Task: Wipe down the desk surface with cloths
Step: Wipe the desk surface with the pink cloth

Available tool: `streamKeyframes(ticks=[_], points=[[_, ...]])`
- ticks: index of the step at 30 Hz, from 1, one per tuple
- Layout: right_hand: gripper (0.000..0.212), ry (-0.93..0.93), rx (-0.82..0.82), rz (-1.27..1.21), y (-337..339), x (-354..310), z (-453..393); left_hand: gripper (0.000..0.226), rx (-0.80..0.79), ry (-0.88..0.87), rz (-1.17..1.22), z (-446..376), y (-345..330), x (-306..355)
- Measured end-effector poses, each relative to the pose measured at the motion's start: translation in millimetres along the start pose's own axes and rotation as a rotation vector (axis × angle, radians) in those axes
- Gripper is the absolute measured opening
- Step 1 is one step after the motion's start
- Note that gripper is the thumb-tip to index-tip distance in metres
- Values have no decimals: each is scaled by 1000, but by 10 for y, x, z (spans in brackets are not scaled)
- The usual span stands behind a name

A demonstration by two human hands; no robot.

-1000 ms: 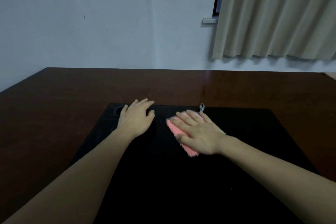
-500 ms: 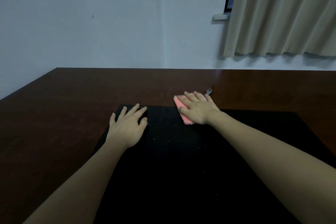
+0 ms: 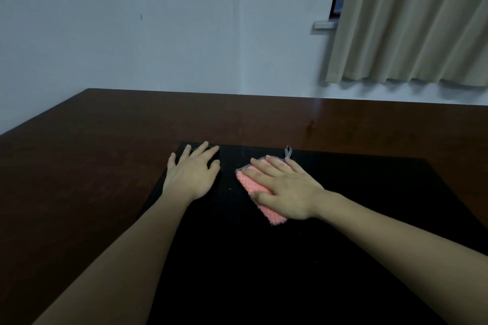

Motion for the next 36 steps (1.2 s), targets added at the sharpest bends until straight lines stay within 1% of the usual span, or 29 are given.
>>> streamKeyframes(ticks=[2, 7, 11, 15, 19, 22, 25, 28, 31, 36], points=[[62, -26, 12, 3, 37, 77, -143, 51, -1, 2, 0, -13, -7, -5], [62, -178, 71, -9, 156, 376, -733, 51, -4, -4, 7, -51, -23, -22], [61, -220, 72, -9, 233, 439, -1015, 51, 6, -7, 19, -63, -16, -18], [61, -172, 53, 16, 199, 287, -880, 52, 34, -10, 64, -37, -4, -25], [61, -21, 19, 39, 73, -80, -467, 49, 114, -16, 209, -4, 105, -74], [61, 63, 9, 31, -28, -294, -228, 49, 130, -12, 169, 78, 206, -200], [61, 54, 11, -1, -30, -333, -188, 49, 100, -1, 111, 187, 287, -380], [61, 45, 18, 0, 20, -303, -329, 48, 69, 22, 71, 262, 315, -606], [61, -9, 40, 6, 90, -220, -627, 48, 46, 46, 47, 278, 276, -767], [62, -121, 75, -10, 202, -123, -1156, 48, 64, 39, 20, 244, 206, -782]])
Point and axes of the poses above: each hand's wrist, its own z-axis away from the middle knuckle, its own y-axis out of the back of the hand, x = y × z, the point moved 1 cm from there along -z, towards the middle knuckle, and after that the axes turned 1 degree about y, right-handed, at the moved point
